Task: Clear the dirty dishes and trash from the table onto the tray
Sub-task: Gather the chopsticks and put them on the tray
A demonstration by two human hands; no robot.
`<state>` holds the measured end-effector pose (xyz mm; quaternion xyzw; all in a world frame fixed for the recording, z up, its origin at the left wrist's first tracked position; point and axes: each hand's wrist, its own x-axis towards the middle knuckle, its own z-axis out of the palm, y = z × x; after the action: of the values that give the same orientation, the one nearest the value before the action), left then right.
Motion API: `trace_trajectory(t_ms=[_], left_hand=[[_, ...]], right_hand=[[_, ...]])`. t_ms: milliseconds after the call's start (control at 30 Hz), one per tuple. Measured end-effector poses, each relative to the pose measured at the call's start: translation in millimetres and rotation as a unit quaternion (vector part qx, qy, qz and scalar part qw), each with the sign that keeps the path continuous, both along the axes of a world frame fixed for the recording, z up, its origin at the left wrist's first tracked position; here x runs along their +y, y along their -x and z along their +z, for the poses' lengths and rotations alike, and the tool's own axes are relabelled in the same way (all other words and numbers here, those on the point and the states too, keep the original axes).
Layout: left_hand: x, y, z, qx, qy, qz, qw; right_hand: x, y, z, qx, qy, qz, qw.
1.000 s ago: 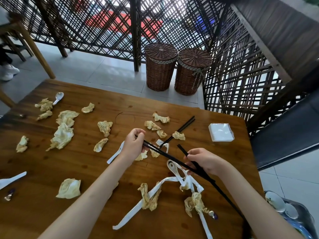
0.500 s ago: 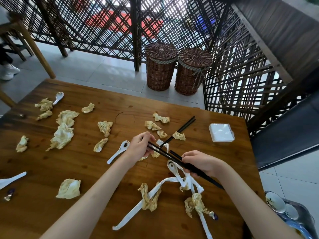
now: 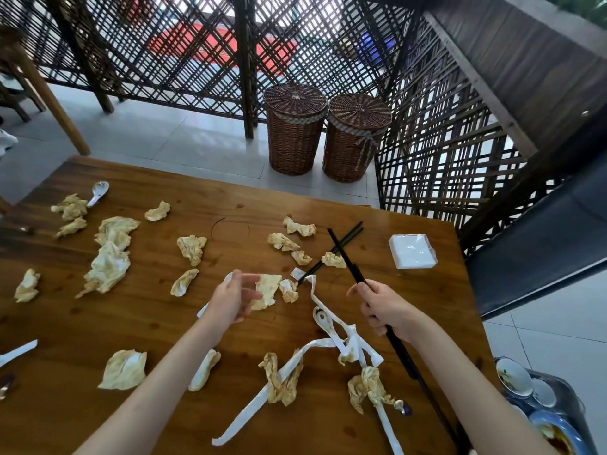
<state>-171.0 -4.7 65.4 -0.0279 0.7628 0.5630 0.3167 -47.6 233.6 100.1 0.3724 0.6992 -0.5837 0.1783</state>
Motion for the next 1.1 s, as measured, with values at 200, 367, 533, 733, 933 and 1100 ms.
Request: trace_trajectory(t_ms=[200,367,533,733,933,1100], left_hand=[[-8.0,3.4,-10.3,-0.015,-0.006,-0.015,1.0],[-3.5,8.2,-24.1,-0.001,0.011,-0.071,0.997],[16.3,4.6,-45.0,0.071,0.099,-0.164,0.979],[75.2,5.5,-67.2,0.265,0.276,-0.188,0.905],[141.3,15.2,-92.0,0.363,0.376,-0.171,0.835],[162.4,20.1,-114.6,0.322,0.471,-0.131,0.81]], right_hand=[[-7.4,-6.8,-2.7,-0.01,-0.041,-0.061,0.997],[-11.6,-13.0,-5.2,-0.014,-0.071,-0.128,0.989],[-0.5,-22.6,-7.7,-0.019,-0.05,-0.15,0.987],[35.5,-39.7,-25.3,-0.013,-0.024,-0.146,0.989],[90.3,-58.1,-53.9,-0.044,0.03,-0.159,0.986],[126.8,-68.8,-71.1,-0.066,0.062,-0.161,0.983]])
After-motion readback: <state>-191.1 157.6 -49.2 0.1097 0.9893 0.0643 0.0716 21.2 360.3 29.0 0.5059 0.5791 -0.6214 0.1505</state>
